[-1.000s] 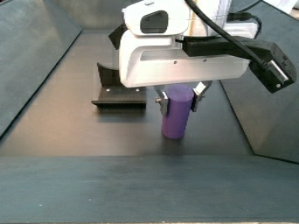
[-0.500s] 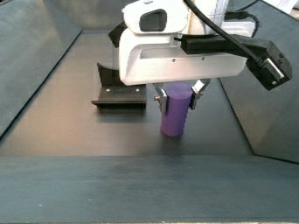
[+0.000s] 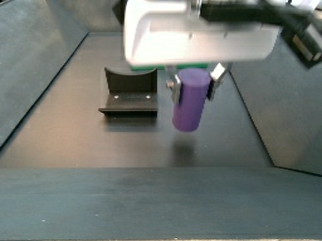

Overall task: Pick up the round object. Move up. Move to above the board. Insert the round object.
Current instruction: Move to above the board.

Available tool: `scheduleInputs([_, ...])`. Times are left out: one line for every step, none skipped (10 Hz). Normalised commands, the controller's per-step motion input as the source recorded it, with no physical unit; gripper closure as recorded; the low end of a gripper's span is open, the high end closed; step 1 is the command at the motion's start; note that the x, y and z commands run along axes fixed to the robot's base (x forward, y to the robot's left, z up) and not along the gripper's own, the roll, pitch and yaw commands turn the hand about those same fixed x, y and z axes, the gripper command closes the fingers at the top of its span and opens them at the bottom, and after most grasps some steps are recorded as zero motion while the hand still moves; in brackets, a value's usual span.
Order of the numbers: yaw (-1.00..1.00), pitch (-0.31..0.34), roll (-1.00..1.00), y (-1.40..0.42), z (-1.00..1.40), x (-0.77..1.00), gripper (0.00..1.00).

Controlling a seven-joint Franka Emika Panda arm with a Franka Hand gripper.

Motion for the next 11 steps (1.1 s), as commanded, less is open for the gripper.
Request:
scheduleInputs([-0.42, 0.267, 0.16, 0.30, 1.00, -0.25, 1.00])
scheduleInputs([-0.38, 0.257, 0.16, 0.30, 1.00, -0.25, 1.00])
scheduleInputs([-0.28, 0.197, 0.11, 0.27, 1.00, -0.24, 1.00])
scheduleInputs([-0.16, 0.142, 0.07, 0.25, 1.00, -0.22, 1.00])
scheduleInputs([-0.11, 0.112, 0.03, 0.24, 1.00, -0.21, 1.00])
scheduleInputs([-0.09, 0.097, 0.02, 0.22, 1.00, -0.20, 1.00])
scheduleInputs([-0.05, 0.076, 0.01, 0.20, 1.00, -0.17, 1.00])
scheduleInputs([-0.04, 0.071, 0.01, 0.18, 1.00, -0.16, 1.00])
scheduleInputs([-0.03, 0.073, 0.00, 0.16, 1.00, -0.13, 1.00])
scheduleInputs([-0.03, 0.075, 0.00, 0.14, 1.00, -0.11, 1.00])
scheduleInputs([-0.03, 0.075, -0.01, 0.13, 1.00, -0.09, 1.00])
